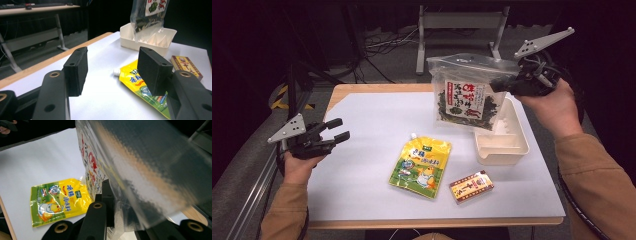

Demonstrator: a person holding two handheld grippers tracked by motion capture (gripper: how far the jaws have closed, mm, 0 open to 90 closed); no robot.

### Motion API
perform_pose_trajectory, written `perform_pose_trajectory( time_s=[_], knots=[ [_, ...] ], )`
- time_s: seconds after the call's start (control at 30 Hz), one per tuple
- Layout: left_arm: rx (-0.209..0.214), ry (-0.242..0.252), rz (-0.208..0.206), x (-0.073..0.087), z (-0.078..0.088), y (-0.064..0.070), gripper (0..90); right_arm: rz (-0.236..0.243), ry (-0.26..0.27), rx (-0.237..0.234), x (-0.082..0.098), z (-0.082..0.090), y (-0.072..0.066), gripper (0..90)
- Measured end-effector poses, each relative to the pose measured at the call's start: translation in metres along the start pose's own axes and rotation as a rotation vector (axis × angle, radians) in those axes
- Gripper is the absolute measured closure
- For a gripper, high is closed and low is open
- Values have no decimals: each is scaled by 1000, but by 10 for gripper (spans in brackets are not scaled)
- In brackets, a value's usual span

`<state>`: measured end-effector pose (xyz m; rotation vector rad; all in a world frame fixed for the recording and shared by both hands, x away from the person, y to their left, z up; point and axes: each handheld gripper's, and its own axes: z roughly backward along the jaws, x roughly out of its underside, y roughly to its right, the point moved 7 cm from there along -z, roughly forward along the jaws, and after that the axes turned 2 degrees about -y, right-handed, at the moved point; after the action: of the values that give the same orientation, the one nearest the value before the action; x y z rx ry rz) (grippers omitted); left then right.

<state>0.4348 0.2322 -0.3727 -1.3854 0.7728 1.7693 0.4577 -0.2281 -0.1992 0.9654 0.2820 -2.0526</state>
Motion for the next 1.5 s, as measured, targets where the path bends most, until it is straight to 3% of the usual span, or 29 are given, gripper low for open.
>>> perform_pose_trajectory(
  time_s=[0.17, 0.27, 0.5, 0.8, 1.07, 1.17, 1.5],
  knots=[
    [-24, -49, -38, 12, -7, -4, 421, -15, -7, 25, 4, 4, 12, 833],
    [-29, -60, -39, 17, -8, -6, 417, -18, -7, 36, 4, 5, 16, 833],
    [-28, -79, -11, 24, -10, -9, 400, -32, -2, 82, 9, 10, 32, 833],
    [-35, -96, -11, 29, -12, -11, 394, -81, -13, 127, 15, 12, 48, 833],
    [-36, -106, 11, 34, -14, -13, 382, -161, -24, 170, 25, 11, 65, 833],
    [-52, -133, 25, 34, -16, -14, 369, -183, -35, 193, 29, 8, 70, 832],
    [-30, -149, 48, 31, -25, -7, 306, -220, -35, 213, 36, 3, 81, 832]
  ],
)
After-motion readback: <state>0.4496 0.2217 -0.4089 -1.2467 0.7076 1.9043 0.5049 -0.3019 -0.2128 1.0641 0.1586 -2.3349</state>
